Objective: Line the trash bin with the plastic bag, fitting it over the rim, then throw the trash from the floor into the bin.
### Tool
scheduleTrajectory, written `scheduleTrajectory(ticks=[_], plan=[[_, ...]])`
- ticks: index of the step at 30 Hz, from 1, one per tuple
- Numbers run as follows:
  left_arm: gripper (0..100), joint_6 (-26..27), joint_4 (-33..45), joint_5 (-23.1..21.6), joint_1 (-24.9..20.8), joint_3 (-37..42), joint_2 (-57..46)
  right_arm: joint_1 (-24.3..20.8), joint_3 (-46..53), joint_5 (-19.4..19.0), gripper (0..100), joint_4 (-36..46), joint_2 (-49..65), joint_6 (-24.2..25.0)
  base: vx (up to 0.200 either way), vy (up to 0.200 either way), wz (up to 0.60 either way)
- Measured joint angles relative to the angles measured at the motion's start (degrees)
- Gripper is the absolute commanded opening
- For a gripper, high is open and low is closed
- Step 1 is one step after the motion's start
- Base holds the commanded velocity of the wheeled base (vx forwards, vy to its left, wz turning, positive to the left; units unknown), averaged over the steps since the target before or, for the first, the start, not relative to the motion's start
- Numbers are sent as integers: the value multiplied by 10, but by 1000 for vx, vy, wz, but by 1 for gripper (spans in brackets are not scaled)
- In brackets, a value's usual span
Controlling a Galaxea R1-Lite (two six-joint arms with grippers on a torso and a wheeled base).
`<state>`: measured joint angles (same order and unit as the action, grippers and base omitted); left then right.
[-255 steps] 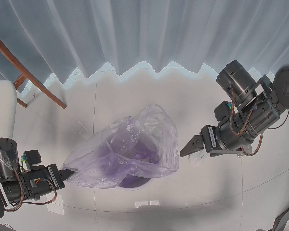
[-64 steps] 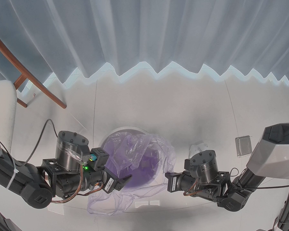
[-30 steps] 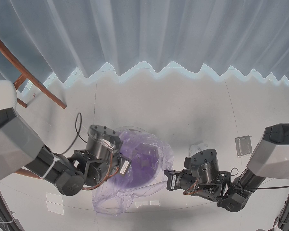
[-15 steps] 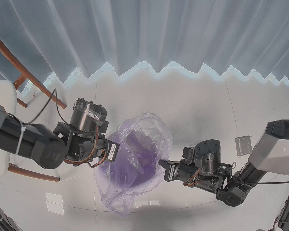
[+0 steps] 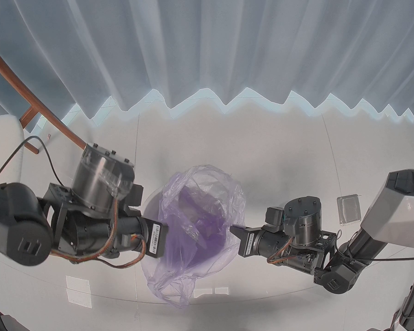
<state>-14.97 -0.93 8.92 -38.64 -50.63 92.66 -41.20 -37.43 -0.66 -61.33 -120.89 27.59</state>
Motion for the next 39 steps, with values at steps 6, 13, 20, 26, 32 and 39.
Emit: scheduleTrajectory(ticks=[6, 13, 20, 26, 32, 39], plan=[[100, -3, -46, 6, -46, 21, 5, -5, 14, 6, 0, -2, 0, 0, 0, 0, 0], [100, 2, -48, 52, -53, -7, 55, -13, 21, 9, 0, -3, 0, 0, 0, 0, 0], [100, 12, -48, 113, -45, -75, 127, -21, 24, 15, 0, -5, 1, 0, 0, 0, 0], [100, 15, -48, 143, -23, -114, 182, -21, 25, 19, 0, -5, 3, 1, 0, 0, 0], [100, 15, -48, 145, -2, -148, 213, -20, 25, 27, 0, -5, 4, 2, 0, 0, 0], [100, 14, -47, 145, 17, -182, 235, -20, 25, 28, 0, -5, 4, 2, 0, 0, 0]])
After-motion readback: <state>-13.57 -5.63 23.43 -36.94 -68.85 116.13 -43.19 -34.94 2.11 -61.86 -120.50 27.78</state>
